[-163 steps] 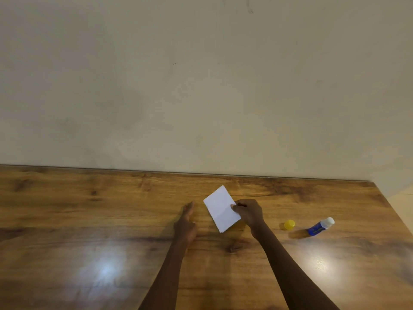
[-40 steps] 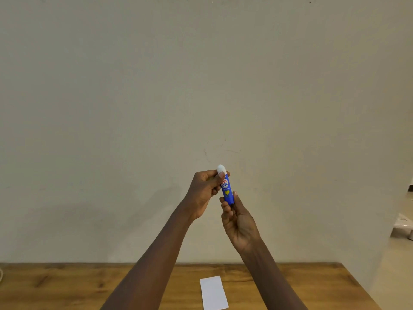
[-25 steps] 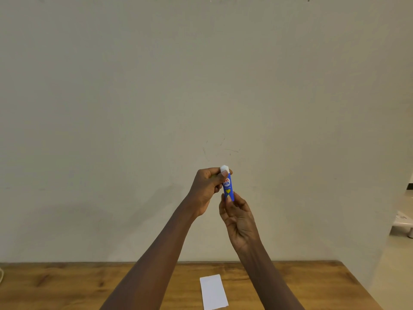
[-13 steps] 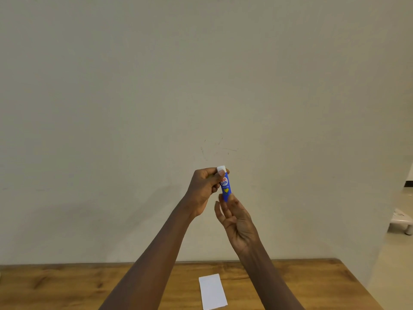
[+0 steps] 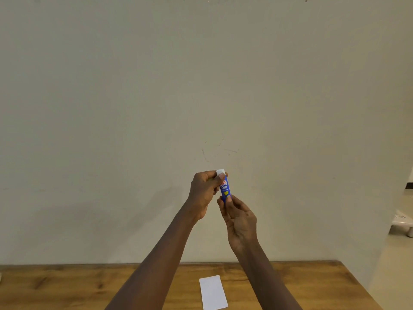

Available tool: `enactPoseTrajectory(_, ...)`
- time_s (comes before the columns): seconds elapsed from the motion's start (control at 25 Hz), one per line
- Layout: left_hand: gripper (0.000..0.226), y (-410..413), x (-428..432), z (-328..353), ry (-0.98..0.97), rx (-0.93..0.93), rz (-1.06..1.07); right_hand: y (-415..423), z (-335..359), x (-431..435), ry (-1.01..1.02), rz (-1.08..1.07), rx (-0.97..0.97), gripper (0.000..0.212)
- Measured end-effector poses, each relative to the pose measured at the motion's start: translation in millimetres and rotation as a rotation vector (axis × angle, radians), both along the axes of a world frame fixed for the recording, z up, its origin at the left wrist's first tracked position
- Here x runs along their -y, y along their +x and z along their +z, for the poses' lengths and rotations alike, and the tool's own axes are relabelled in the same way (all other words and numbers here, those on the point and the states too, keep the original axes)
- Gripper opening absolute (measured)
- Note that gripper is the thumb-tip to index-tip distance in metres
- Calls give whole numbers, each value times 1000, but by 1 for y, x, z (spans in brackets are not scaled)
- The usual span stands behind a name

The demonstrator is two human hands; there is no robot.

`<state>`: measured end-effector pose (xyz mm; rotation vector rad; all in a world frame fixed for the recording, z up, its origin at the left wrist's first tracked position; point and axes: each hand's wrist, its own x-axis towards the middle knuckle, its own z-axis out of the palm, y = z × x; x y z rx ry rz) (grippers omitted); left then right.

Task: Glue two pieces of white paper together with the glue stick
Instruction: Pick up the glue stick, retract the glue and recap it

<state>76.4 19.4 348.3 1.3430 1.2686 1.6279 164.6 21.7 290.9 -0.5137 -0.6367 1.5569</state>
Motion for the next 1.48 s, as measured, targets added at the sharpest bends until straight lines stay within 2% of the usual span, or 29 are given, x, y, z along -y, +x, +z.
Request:
enactPoseTrajectory(0.16, 30, 12, -4, -8, -48, 21, 278, -12, 0, 0, 64, -424, 424, 18)
enactPoseTrajectory(0.24, 29, 17, -5, -8, -68, 15, 342, -13, -2, 1, 148, -529, 526, 21)
enactPoseTrajectory(0.28, 27, 18, -4, -5, -67, 26, 329, -11, -5, -1, 188, -514, 535, 22)
enactPoseTrajectory(0.32, 25, 17, -2, -2, -59, 50, 275, -7, -7, -2, 199, -432, 486, 19)
enactPoseTrajectory(0.36, 22, 14, 0, 1, -44, 79, 190, -2, -7, -2, 164, -268, 352, 11)
enactPoseTrajectory(0.4, 20, 10, 2, 4, -25, 99, 104, 3, -4, -1, 90, -61, 197, 13)
enactPoseTrajectory(0.48, 18, 3, 5, 8, 0, 59, -2, 11, -2, 1, -79, 233, 56, 44)
enactPoseTrajectory(0.52, 18, 1, 6, 8, 4, 29, -25, 13, 0, 0, -130, 289, 9, 45)
enactPoseTrajectory(0.64, 18, -2, 6, 9, 4, 12, -33, 15, 3, -1, -181, 317, -97, 24)
enactPoseTrajectory(0.8, 17, -4, 6, 8, -1, 76, -87, 13, 1, 1, -136, 373, 62, 44)
enactPoseTrajectory(0.92, 21, -3, 7, 7, -9, 94, -127, 10, 4, 4, -157, 445, -161, 40)
enactPoseTrajectory(1.0, 25, -4, 6, 7, -13, 99, -129, 10, 5, 5, -142, 395, -255, 30)
enactPoseTrajectory(1.08, 21, -5, 6, 7, -15, 81, -125, 8, 4, 3, -70, 282, -213, 18)
enactPoseTrajectory(1.16, 20, -4, 6, 7, -23, 44, -106, 4, 1, 3, -8, 137, -104, 12)
enactPoseTrajectory(1.24, 25, 1, 3, 3, -39, 28, -29, 1, -2, 1, 15, -35, 21, 14)
enactPoseTrajectory(1.4, 29, 15, -3, -7, -90, -74, 290, -5, -9, -1, 58, -360, 336, 19)
enactPoseTrajectory(1.48, 29, 23, -4, -10, -84, -132, 383, -8, -9, 2, 97, -475, 460, 27)
